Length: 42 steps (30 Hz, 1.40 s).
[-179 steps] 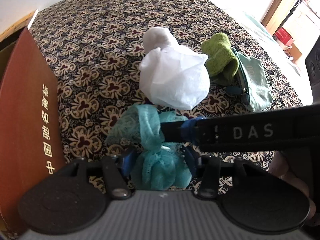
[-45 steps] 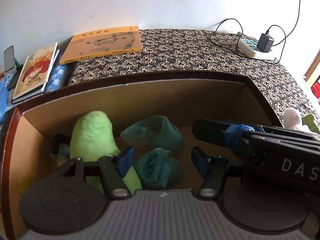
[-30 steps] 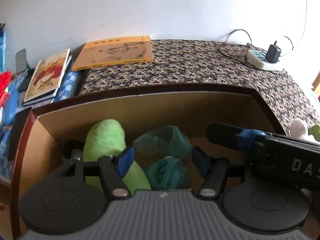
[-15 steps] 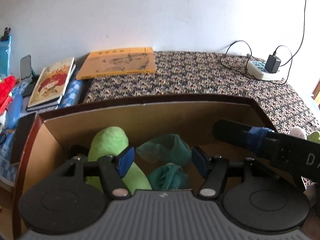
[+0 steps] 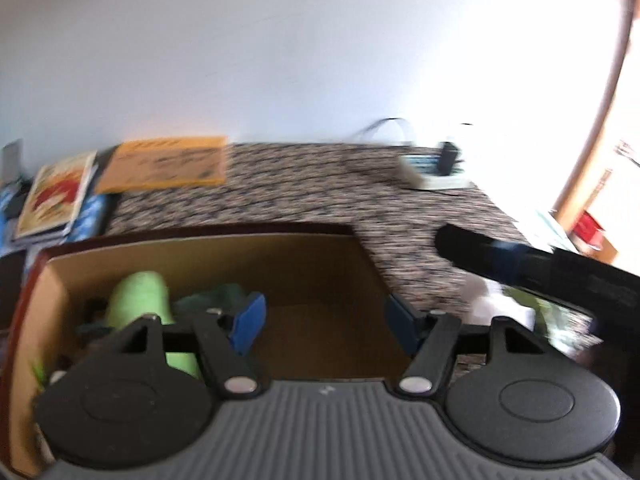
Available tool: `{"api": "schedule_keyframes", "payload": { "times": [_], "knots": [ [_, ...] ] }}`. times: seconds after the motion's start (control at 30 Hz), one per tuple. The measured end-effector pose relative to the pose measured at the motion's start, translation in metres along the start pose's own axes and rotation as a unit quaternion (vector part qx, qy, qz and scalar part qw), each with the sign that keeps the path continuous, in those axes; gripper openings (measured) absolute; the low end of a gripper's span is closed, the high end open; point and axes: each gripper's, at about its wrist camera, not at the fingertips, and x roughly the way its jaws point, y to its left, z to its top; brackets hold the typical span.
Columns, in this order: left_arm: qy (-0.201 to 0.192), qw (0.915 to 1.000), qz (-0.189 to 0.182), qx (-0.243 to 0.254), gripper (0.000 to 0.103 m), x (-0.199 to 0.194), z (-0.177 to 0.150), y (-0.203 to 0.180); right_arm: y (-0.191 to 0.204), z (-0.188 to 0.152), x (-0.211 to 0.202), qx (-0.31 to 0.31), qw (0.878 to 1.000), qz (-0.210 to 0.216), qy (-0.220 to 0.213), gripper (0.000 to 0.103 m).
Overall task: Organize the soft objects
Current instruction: 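Move the left gripper back to the pile toward the light blue pouch, then grasp the light blue zipper pouch with the left gripper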
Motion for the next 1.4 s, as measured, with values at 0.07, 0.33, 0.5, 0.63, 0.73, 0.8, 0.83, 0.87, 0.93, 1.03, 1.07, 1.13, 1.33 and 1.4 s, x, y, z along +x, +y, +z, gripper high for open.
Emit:
{"api": "schedule_keyframes", "payload": {
  "times": [0.07,0.33,0.5,0.63,0.73,0.8,0.83,0.87,0.93,1.03,1.07,1.13,1.33,1.4],
  "knots": [
    [-0.003,0.9994,-0.028,0.021,0.07,-0.004,-0.002,-0.026,-0.015,0.006,-0.015,0.004,1.0,-0.015,0.001,0.017],
    [0.053,0.9827,-0.153,0.089,0.088,0.029,-0.017,-0.139,-0.102,0.012,-0.088,0.02,0.993,-0.113,0.001,0.019],
    [0.098,0.9725,-0.176,0.117,0.088,0.071,-0.032,-0.196,-0.156,0.003,-0.121,0.031,0.981,-0.192,0.015,0.019],
    [0.128,0.9659,-0.188,0.124,0.088,0.103,-0.041,-0.228,-0.192,-0.001,-0.137,0.068,0.975,-0.212,0.024,0.019],
    [0.147,0.9631,-0.191,0.12,0.088,0.127,-0.046,-0.249,-0.213,-0.001,-0.139,0.082,0.972,-0.217,0.029,0.019],
    [0.156,0.9625,-0.187,0.119,0.088,0.145,-0.051,-0.26,-0.225,-0.002,-0.139,0.085,0.972,-0.216,0.033,0.019],
    [0.16,0.9632,-0.181,0.118,0.088,0.151,-0.053,-0.264,-0.23,-0.002,-0.137,0.085,0.972,-0.214,0.037,0.019],
    [0.164,0.9638,-0.175,0.116,0.088,0.158,-0.055,-0.268,-0.234,-0.001,-0.135,0.086,0.973,-0.213,0.04,0.019],
    [0.173,0.965,-0.164,0.11,0.088,0.171,-0.058,-0.271,-0.243,0.0,-0.131,0.09,0.973,-0.208,0.046,0.019],
    [0.181,0.9667,-0.156,0.093,0.088,0.187,-0.059,-0.273,-0.258,0.003,-0.117,0.097,0.974,-0.196,0.057,0.019],
    [0.182,0.9665,-0.157,0.089,0.086,0.191,-0.058,-0.274,-0.262,0.004,-0.112,0.098,0.975,-0.192,0.062,0.019],
    [0.184,0.9661,-0.159,0.088,0.073,0.196,-0.056,-0.277,-0.264,0.005,-0.107,0.091,0.977,-0.183,0.064,0.019],
    [0.181,0.9693,-0.15,0.072,0.057,0.204,-0.053,-0.275,-0.263,0.007,-0.098,0.039,0.982,-0.173,0.069,0.013],
    [0.187,0.968,-0.154,0.064,0.046,0.205,-0.052,-0.273,-0.264,0.006,-0.099,0.039,0.982,-0.168,0.072,0.009]
  ]
}}
